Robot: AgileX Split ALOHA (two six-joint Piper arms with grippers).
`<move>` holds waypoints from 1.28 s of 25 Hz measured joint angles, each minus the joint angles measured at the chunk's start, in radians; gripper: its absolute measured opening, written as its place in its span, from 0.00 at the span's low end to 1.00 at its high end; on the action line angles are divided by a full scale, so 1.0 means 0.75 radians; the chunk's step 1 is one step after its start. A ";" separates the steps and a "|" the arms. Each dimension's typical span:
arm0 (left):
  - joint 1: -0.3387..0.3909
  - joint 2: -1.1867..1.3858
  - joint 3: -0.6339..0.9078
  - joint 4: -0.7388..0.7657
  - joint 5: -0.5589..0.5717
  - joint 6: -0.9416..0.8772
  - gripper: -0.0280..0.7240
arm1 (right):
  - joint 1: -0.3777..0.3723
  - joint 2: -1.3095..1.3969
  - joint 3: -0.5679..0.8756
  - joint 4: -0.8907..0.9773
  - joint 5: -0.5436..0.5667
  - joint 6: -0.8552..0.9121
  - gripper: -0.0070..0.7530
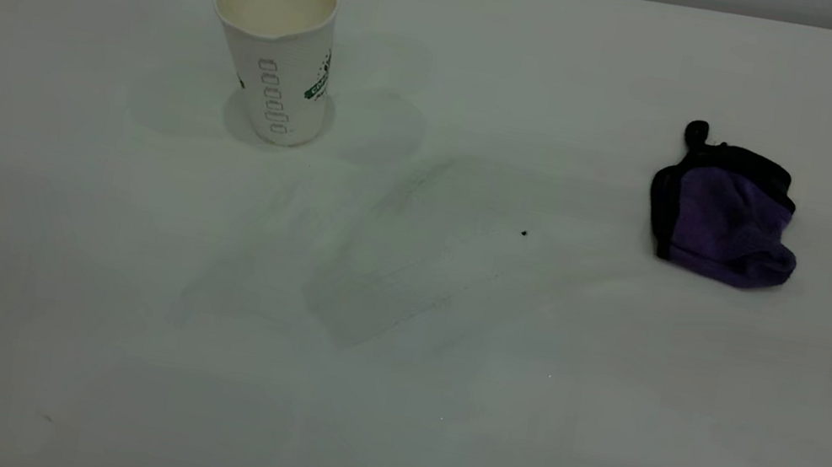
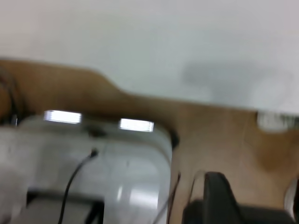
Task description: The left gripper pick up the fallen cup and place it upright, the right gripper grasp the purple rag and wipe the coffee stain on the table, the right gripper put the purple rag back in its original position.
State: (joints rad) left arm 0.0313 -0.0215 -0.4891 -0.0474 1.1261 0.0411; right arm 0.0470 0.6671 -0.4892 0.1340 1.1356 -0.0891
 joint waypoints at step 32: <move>0.000 0.000 0.000 0.000 0.000 0.000 0.77 | 0.000 -0.912 0.027 -0.015 -0.007 0.043 0.56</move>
